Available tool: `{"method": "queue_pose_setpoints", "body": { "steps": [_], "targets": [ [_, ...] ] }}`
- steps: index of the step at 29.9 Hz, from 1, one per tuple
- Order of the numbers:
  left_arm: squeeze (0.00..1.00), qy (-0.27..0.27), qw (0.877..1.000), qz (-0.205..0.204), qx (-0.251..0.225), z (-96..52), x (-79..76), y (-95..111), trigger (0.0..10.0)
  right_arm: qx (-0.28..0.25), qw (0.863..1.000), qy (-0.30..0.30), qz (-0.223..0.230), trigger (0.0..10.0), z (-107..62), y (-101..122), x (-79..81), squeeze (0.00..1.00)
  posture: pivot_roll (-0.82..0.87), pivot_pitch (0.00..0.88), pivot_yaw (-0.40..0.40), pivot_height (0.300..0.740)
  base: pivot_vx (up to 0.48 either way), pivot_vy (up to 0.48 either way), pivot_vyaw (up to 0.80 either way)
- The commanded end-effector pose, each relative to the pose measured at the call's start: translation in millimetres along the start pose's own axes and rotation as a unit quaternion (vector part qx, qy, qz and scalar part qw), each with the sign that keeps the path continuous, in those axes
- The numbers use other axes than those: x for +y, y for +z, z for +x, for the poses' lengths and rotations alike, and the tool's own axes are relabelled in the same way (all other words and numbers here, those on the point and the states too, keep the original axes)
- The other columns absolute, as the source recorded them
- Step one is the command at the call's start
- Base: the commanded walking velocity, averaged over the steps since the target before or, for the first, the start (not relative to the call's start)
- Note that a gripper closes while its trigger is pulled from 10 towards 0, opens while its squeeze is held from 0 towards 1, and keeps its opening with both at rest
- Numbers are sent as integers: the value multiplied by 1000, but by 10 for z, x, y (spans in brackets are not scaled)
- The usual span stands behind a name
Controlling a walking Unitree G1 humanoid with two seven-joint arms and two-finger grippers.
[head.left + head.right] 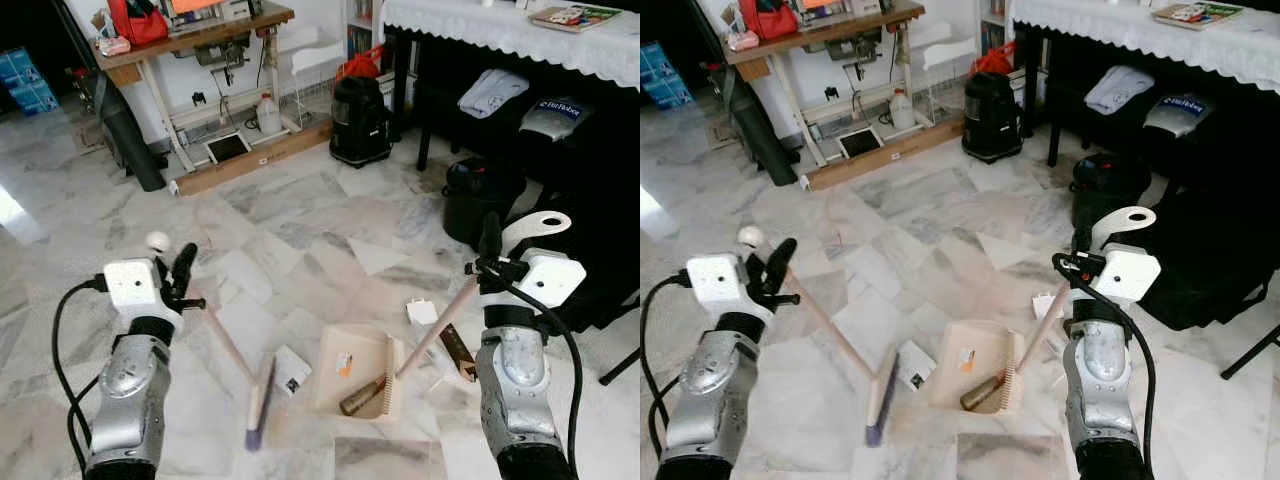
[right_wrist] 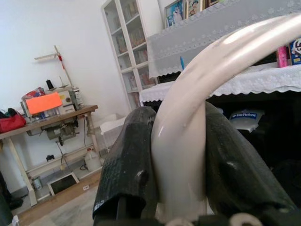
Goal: Sweep floor
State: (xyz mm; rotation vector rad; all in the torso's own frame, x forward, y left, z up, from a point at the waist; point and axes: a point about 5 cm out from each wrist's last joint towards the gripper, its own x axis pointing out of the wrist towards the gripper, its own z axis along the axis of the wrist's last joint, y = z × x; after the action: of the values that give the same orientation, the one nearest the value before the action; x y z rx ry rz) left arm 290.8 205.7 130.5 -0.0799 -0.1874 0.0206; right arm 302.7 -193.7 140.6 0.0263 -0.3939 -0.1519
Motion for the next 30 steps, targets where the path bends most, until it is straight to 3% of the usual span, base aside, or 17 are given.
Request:
{"method": "queue_pose_setpoints", "body": {
  "steps": [1,14,30],
  "targets": [
    [0,-2,1000,2,-31,24,-19,108,10000,-28,1000,0,13,10000,52,137,32,0,-53,0,93,740,0,0,0],
    [0,15,998,19,-57,111,-42,207,10000,-13,999,-7,29,10000,48,153,107,0,-38,0,84,740,0,0,63],
    [0,35,996,42,-69,119,92,302,10000,-3,999,-2,48,10000,48,133,226,0,-5,0,92,740,0,0,712]
  ]
}}
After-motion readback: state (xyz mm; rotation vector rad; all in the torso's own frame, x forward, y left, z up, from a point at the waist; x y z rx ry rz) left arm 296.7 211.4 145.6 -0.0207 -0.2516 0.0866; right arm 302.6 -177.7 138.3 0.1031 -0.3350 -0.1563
